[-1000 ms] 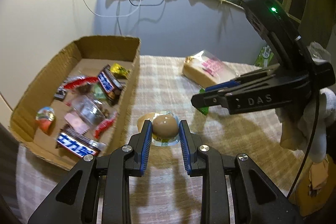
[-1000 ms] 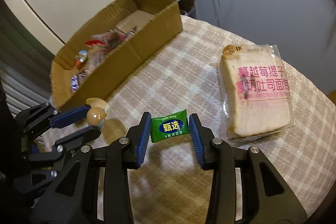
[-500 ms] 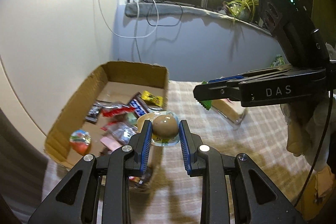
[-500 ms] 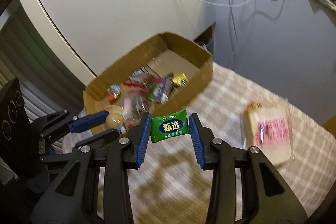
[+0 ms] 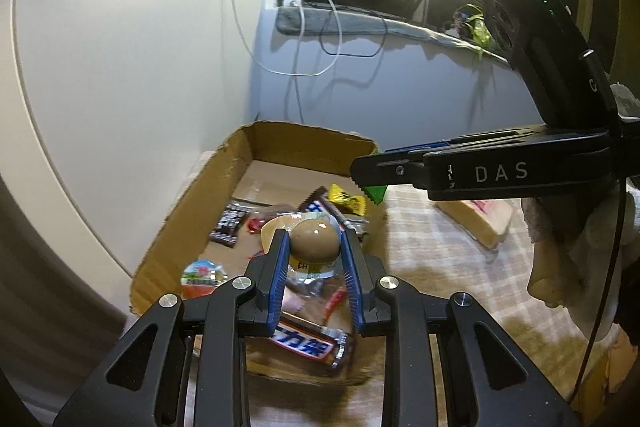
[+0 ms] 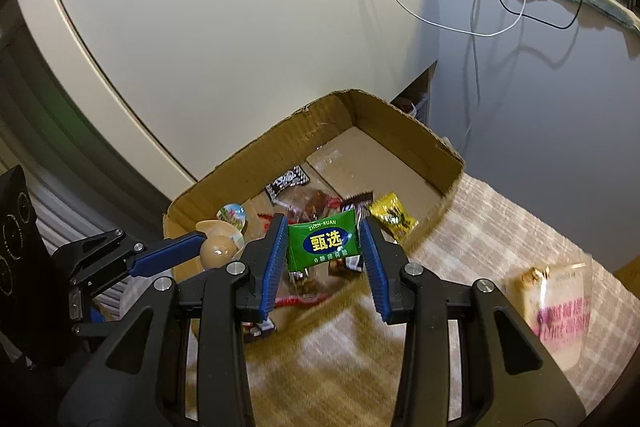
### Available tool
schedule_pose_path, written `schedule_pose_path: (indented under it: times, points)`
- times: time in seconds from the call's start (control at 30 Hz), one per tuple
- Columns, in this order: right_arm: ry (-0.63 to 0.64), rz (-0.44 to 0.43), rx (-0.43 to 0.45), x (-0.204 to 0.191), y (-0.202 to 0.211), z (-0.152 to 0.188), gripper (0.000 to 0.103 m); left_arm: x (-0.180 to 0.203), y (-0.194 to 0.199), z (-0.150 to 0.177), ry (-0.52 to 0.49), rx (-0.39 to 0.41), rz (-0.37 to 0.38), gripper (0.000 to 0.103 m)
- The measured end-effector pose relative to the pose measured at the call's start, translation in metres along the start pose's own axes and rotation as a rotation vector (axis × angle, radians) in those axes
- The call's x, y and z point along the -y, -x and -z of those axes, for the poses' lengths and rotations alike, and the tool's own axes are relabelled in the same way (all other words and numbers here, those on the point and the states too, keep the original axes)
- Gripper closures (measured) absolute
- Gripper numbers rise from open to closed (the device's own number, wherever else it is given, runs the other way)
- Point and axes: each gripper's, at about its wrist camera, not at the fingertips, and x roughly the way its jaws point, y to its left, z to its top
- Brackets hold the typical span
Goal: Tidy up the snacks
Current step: 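Carry the egg snack and green candy into the box and open both tools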
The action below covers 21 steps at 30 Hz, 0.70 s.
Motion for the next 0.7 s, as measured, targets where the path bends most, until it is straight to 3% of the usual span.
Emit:
schedule_pose_path:
  times: [0.7]
  points:
    - [0.012,0.004,-0.033,-0.003,-0.031,-0.015,0.059,-0.023,-0.014,-0.004,0.04,-0.017,-0.046,0.076]
